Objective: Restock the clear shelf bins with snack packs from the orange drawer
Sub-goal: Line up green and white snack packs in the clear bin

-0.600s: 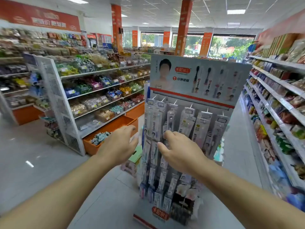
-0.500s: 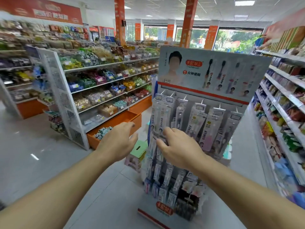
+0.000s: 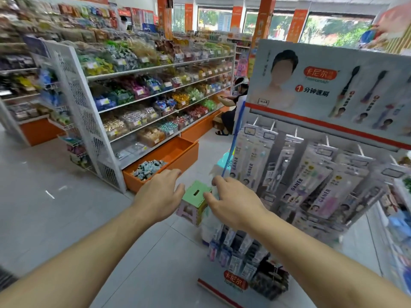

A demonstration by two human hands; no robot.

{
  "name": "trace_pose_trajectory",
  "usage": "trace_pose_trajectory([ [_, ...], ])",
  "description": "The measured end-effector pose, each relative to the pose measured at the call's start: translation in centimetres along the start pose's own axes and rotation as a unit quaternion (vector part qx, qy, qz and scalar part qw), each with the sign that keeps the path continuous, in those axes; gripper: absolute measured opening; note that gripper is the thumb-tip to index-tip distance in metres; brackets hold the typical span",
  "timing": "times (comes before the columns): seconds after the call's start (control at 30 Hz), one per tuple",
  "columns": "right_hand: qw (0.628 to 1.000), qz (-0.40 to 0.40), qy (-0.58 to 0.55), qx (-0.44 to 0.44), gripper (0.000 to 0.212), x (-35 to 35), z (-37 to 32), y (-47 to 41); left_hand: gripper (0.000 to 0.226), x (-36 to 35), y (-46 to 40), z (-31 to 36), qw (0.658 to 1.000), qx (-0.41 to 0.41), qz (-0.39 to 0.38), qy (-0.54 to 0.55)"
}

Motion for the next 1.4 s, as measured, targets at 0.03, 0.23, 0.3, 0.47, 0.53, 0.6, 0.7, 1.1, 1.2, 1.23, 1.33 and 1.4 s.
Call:
trace_pose_trajectory([
  [0.03, 1.000, -0.001, 0.000, 0.004, 0.050, -0.4, 0.1, -1.4, 0.046, -0.3, -1.1, -0.7, 1.000, 0.003, -0.001, -0.002],
  [0.23, 0.999, -0.006, 0.001, 0.032, 0.048, -2.6, 1.2, -10.7, 0.048, -1.4, -7.3, -4.7, 0.998, 0.051, 0.012, -0.018],
  [0.3, 0.999, -0.016, -0.001, 0.039, 0.048, -3.1, 1.1, -13.5, 0.048, -1.2, -9.0, -6.1, 0.997, 0.068, 0.015, -0.020],
  [0.47, 0.998, -0.031, -0.006, 0.048, 0.046, -4.2, -0.4, -20.4, 0.046, 0.6, -13.1, -10.2, 0.995, 0.099, 0.022, -0.018],
  [0.53, 0.998, -0.036, -0.008, 0.050, 0.045, -4.8, -1.6, -23.2, 0.045, 1.3, -14.9, -12.2, 0.994, 0.107, 0.021, -0.017],
  [0.6, 0.998, -0.041, -0.008, 0.052, 0.046, -5.5, -3.0, -26.0, 0.044, 1.8, -16.7, -14.6, 0.993, 0.113, 0.018, -0.014],
  [0.7, 0.998, -0.053, -0.005, 0.044, 0.047, -6.8, -5.4, -30.3, 0.043, 2.6, -19.2, -18.8, 0.994, 0.108, 0.012, -0.010],
  [1.1, 0.995, -0.091, -0.014, 0.029, 0.048, -9.0, -11.6, -46.5, 0.040, 6.2, -31.0, -32.4, 0.992, 0.121, -0.037, -0.006],
  [1.2, 0.995, -0.096, -0.016, 0.037, 0.048, -9.9, -11.3, -51.7, 0.041, 5.5, -35.2, -34.3, 0.990, 0.131, -0.048, -0.002],
  [1.23, 0.994, -0.097, -0.018, 0.042, 0.048, -10.4, -11.1, -53.6, 0.041, 5.3, -36.7, -35.0, 0.990, 0.133, -0.048, -0.003],
  [1.33, 0.993, -0.103, -0.015, 0.058, 0.047, -11.9, -10.5, -59.6, 0.041, 4.5, -41.2, -36.9, 0.988, 0.150, -0.040, 0.002],
  [1.4, 0.991, -0.113, -0.015, 0.065, 0.048, -12.5, -10.2, -63.2, 0.040, 4.2, -44.0, -38.2, 0.986, 0.162, -0.035, 0.005],
])
Point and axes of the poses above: each hand's wrist, its own y-axis away from the middle knuckle, its own x-axis out of the back of the hand, z = x × y, the point moved 2 cm from there along -y, towards the middle knuckle, and after that the axes turned 15 degrees about y, right-handed, at the moved point
